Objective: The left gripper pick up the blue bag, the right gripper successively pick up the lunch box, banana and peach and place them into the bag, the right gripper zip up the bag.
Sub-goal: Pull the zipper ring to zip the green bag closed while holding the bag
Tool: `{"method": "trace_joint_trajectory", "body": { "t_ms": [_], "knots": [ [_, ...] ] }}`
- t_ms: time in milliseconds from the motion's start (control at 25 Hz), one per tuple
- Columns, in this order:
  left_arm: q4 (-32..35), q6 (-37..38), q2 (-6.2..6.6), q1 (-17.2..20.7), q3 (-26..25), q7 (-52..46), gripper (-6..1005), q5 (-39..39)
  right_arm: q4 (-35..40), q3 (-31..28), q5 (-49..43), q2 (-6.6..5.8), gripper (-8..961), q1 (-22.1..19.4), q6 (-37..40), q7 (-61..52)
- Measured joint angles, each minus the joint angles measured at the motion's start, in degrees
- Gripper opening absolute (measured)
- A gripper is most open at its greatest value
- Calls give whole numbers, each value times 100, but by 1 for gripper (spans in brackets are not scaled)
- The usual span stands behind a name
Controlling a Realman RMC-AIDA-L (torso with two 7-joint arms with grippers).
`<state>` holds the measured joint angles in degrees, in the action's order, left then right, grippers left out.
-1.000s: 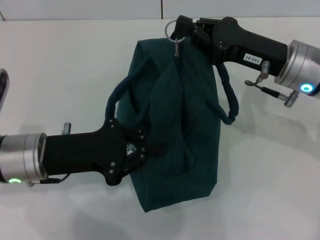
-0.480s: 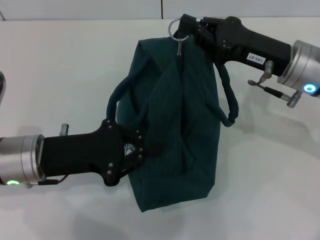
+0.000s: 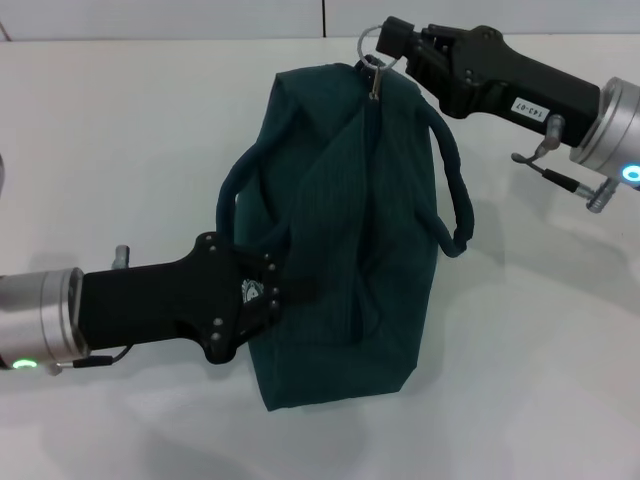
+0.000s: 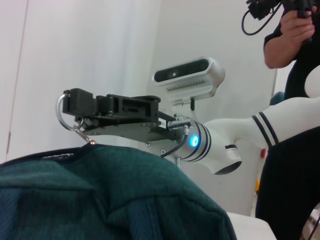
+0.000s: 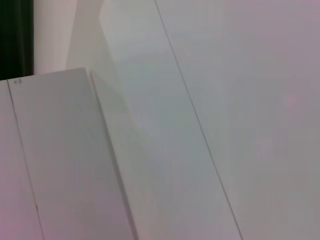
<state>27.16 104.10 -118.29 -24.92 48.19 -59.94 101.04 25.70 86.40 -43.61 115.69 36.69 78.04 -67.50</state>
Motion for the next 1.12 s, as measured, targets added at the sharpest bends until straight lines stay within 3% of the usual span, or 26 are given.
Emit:
{"method": "trace_joint_trajectory", "body": {
  "t_ms": [880,1120],
  "knots": [
    [1,108,25,-83,52,167,83,195,39,-145,7,-3,15,73,-765,54],
    [-45,-11,46,-27,-262,59,92,127,41,-220,7,-6,15,62,-844,118]
  ]
}}
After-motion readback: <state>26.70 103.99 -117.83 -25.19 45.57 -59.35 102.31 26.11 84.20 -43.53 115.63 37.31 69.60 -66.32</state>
